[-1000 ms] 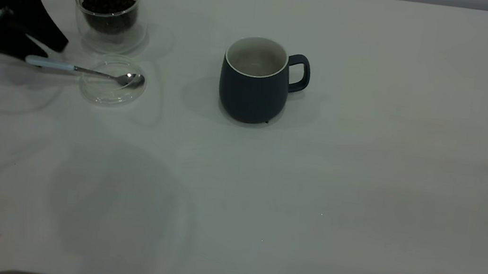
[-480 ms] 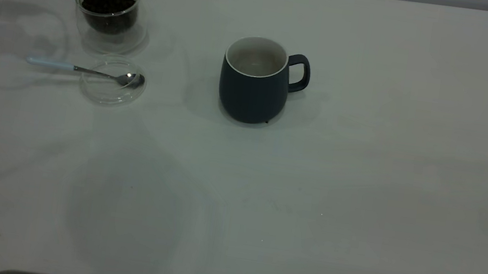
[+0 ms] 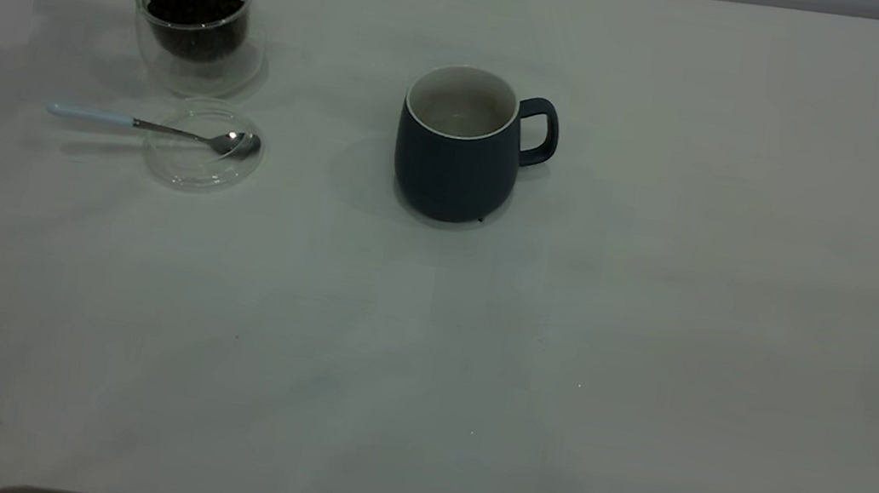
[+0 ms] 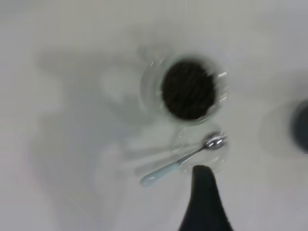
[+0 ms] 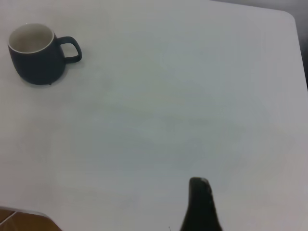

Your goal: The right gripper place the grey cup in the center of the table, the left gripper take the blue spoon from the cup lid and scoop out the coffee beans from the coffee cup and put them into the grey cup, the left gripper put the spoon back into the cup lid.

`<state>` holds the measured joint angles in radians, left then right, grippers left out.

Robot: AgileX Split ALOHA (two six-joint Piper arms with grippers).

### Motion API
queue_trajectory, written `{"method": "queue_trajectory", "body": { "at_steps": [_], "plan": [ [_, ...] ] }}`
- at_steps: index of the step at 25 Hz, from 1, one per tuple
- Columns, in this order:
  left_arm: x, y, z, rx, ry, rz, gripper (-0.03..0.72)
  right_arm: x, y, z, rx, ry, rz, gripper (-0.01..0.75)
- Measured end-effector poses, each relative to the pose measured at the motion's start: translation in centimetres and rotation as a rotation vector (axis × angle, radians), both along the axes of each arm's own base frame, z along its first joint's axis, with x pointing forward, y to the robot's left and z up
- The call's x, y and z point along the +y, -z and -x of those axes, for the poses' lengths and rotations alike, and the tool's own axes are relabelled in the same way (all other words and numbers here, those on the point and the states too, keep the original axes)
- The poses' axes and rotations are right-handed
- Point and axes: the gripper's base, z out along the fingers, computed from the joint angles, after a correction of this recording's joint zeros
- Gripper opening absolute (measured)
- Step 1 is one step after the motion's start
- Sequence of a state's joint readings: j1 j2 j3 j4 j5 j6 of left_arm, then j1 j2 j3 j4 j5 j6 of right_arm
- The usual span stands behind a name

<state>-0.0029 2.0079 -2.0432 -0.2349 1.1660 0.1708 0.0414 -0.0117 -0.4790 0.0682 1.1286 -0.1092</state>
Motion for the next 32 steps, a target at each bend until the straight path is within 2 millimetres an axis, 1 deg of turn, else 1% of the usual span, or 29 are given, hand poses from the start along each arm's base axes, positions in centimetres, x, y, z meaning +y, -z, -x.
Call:
{"method": "queue_trajectory", "body": {
  "at_steps": [3,4,7,10,12,15,18,21,23,26,27,30,32],
  "plan": [
    [-3.1,-3.6,3.0,-0.069,0.041,-0.034,0.591,0.0,0.0,0.0,0.0,0.0,0.0,0.59],
    [-3.9,-4.5,4.1,-0.082,0.053,-0.044,0.591,0.0,0.0,0.0,0.0,0.0,0.0,0.59],
    [-6.2,-5.7,7.3,-0.09,0.086,-0.084,0.59,0.0,0.0,0.0,0.0,0.0,0.0,0.59],
    [-7.2,-5.8,10.2,-0.073,0.086,-0.11,0.59,0.0,0.0,0.0,0.0,0.001,0.001,0.59],
    [-7.5,-5.5,11.9,-0.051,0.099,-0.116,0.59,0.0,0.0,0.0,0.0,0.001,0.001,0.59],
    [-7.3,-5.4,14.0,-0.039,0.105,-0.113,0.59,0.0,0.0,0.0,0.0,0.001,0.001,0.59],
    [-6.8,-5.0,15.4,-0.016,0.082,-0.109,0.59,0.0,0.0,0.0,0.0,0.001,0.001,0.59],
    [-6.3,-3.7,17.1,0.034,0.059,-0.114,0.59,0.0,0.0,0.0,0.0,0.001,0.001,0.59],
    [-5.8,-2.2,18.8,0.083,0.057,-0.126,0.59,0.0,0.0,0.0,0.0,0.001,0.001,0.59],
    [-4.7,-0.5,22.3,0.131,0.057,-0.138,0.59,0.0,0.0,0.0,0.0,0.001,0.002,0.59],
    [-4.2,0.1,23.8,0.138,0.057,-0.14,0.59,0.0,0.0,0.0,0.0,0.001,0.002,0.59],
    [-2.8,1.2,28.1,0.118,0.057,-0.147,0.59,0.0,0.0,0.0,0.0,0.001,0.002,0.59],
    [-1.7,1.4,31.1,0.057,0.061,-0.157,0.59,0.0,0.0,0.0,0.0,0.001,0.002,0.59]
  ]
}}
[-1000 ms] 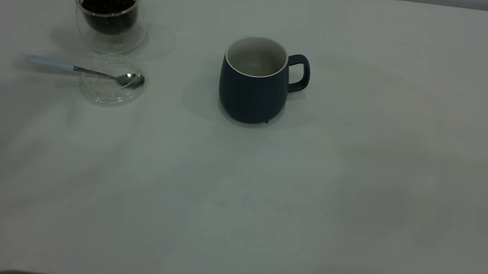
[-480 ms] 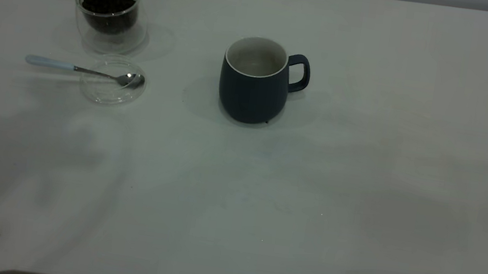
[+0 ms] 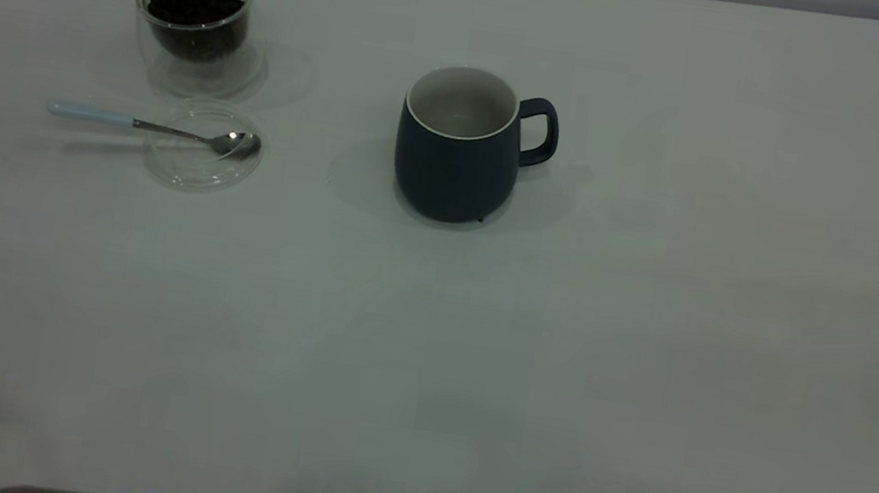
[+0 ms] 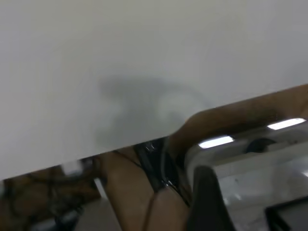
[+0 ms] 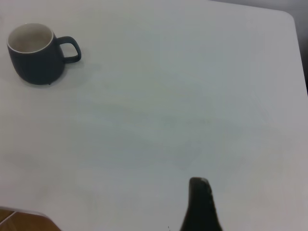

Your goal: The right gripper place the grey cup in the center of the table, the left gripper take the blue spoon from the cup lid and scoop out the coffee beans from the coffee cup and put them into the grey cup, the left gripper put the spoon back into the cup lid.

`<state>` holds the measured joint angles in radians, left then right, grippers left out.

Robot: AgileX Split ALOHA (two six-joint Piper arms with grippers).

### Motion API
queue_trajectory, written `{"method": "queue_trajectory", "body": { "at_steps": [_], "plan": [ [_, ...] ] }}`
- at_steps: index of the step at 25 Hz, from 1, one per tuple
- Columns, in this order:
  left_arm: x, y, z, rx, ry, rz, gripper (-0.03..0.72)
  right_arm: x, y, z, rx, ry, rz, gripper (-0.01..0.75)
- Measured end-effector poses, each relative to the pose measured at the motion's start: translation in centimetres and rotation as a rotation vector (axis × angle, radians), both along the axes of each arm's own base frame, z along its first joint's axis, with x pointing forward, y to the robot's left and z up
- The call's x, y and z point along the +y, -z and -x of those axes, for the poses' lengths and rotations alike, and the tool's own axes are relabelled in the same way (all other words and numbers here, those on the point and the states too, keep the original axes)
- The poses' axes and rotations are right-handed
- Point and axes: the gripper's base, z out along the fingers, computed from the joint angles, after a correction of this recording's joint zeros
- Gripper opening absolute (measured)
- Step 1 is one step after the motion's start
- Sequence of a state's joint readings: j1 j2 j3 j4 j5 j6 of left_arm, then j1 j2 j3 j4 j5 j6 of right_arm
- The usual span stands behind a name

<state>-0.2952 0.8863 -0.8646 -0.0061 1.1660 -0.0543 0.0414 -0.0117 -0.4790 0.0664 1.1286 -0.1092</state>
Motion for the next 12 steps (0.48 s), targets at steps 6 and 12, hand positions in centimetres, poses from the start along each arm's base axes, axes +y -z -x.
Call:
{"method": "queue_trajectory", "body": {
  "at_steps": [6,12],
  "plan": [
    [3.1,2.8,6.1,-0.14,-0.139,0.008,0.59,0.0,0.0,0.0,0.0,0.0,0.0,0.59],
    [3.6,5.3,9.2,-0.274,-0.23,0.032,0.59,0.0,0.0,0.0,0.0,0.0,0.0,0.59]
  ]
}}
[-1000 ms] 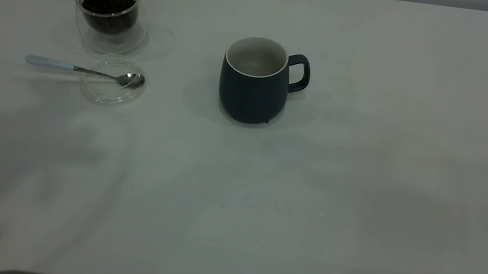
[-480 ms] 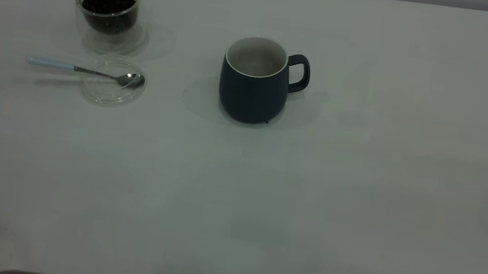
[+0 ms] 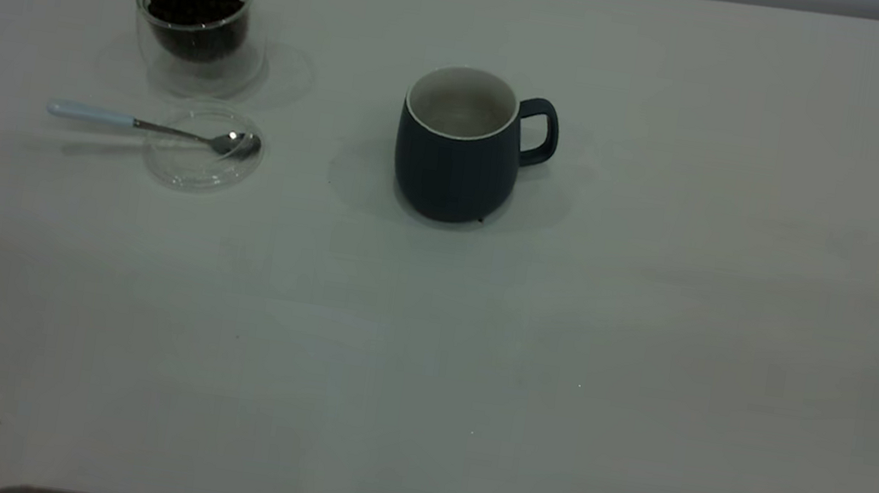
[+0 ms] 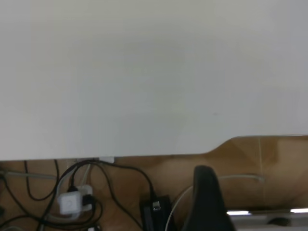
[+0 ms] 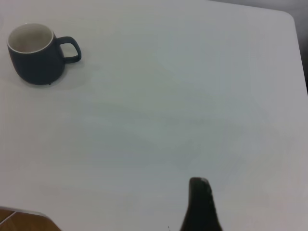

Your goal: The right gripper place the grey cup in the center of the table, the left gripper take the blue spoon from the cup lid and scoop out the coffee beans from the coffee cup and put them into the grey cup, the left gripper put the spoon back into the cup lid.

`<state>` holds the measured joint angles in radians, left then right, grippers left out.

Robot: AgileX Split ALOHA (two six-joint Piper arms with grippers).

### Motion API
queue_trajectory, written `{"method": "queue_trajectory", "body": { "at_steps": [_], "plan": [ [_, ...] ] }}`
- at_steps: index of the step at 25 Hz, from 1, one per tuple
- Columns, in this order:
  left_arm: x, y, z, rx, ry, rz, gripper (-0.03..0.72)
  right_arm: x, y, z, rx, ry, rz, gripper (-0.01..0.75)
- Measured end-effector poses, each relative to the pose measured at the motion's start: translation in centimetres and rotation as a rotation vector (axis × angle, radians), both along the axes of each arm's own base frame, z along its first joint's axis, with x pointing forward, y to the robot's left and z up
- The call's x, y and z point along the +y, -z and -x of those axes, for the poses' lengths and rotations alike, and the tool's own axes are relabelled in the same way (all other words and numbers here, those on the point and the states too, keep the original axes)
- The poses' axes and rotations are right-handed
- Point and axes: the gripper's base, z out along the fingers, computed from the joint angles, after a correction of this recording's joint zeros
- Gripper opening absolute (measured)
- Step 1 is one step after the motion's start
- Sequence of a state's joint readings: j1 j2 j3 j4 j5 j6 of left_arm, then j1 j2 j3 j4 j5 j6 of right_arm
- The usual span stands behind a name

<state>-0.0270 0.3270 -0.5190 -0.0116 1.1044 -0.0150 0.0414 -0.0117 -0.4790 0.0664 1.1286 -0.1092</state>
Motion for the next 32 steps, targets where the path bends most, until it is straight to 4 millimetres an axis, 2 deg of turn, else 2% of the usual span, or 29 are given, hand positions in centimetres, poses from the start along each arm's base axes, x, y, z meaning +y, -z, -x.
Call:
{"method": "queue_trajectory", "body": {
  "at_steps": [6,12,32],
  "plan": [
    [0.1,0.1,3.0,-0.184,-0.002,0.004,0.59,0.0,0.0,0.0,0.0,0.0,0.0,0.59],
    [0.1,0.8,4.7,-0.276,0.011,-0.006,0.59,0.0,0.0,0.0,0.0,0.0,0.0,0.59],
    [0.1,0.8,4.8,-0.286,0.015,-0.01,0.59,0.0,0.0,0.0,0.0,0.0,0.0,0.59]
  ]
}}
